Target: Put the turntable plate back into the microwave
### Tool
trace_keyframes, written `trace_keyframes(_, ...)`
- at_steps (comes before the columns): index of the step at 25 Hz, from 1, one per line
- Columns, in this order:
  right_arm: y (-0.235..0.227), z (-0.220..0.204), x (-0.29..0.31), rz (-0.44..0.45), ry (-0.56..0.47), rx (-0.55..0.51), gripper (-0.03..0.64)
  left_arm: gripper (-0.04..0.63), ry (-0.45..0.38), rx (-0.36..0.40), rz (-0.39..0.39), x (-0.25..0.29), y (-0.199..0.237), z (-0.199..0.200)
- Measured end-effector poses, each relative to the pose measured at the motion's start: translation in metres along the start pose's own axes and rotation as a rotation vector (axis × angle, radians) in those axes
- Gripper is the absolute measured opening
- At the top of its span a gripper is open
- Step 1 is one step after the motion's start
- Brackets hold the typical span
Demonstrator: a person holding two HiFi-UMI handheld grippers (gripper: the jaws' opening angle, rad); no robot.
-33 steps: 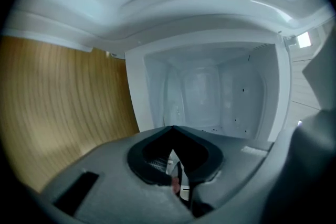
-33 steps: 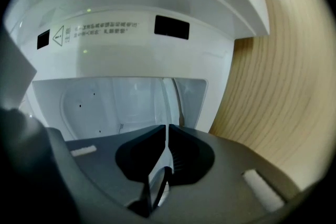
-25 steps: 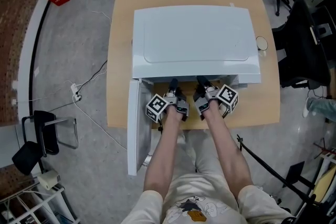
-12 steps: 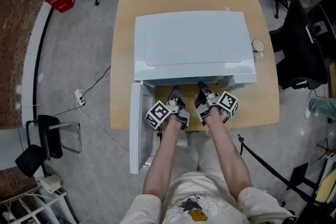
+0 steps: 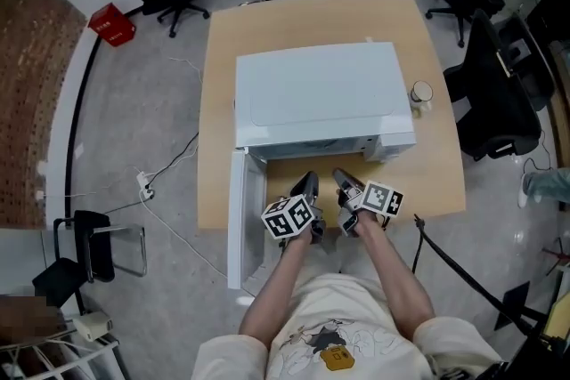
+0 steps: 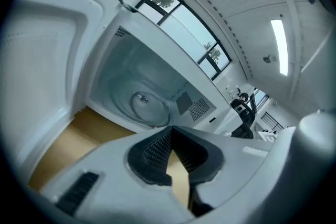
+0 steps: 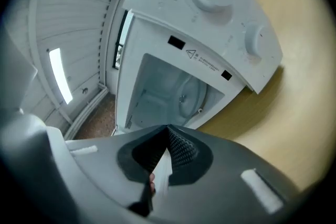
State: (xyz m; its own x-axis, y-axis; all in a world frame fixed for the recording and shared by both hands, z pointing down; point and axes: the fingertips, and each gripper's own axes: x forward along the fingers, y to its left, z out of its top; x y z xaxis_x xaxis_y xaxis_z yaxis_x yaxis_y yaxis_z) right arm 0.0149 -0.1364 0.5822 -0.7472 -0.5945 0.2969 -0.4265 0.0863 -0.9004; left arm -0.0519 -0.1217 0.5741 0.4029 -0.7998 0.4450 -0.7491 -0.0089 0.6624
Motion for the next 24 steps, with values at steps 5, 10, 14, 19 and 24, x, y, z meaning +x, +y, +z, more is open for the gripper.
trace_keyframes(5, -0.009, -0.020, -0.004, -0.120, 0.133, -0.300, 0.006, 0.000, 0.056, 0.108, 0.053, -0.012, -0.011, -0.021)
trace_keyframes(10, -0.003, -0.036, -0.002, -0.194, 0.236, -0.560, 0.006, 0.000, 0.072, 0.111, 0.089, -0.017, 0.000, -0.026)
trace_keyframes(14, 0.001, -0.043, 0.001, -0.201, 0.262, -0.608, 0.006, 0.000, 0.069, 0.139, 0.111, -0.019, 0.002, -0.020)
trace_keyframes(19, 0.000, -0.040, 0.000, -0.211, 0.260, -0.604, 0.005, 0.002, 0.098, 0.173, 0.109, -0.016, -0.004, -0.026)
trace_keyframes(24, -0.002, -0.045, -0.001, -0.214, 0.275, -0.607, 0.006, 0.002, 0.115, 0.180, 0.115, -0.015, -0.002, -0.029)
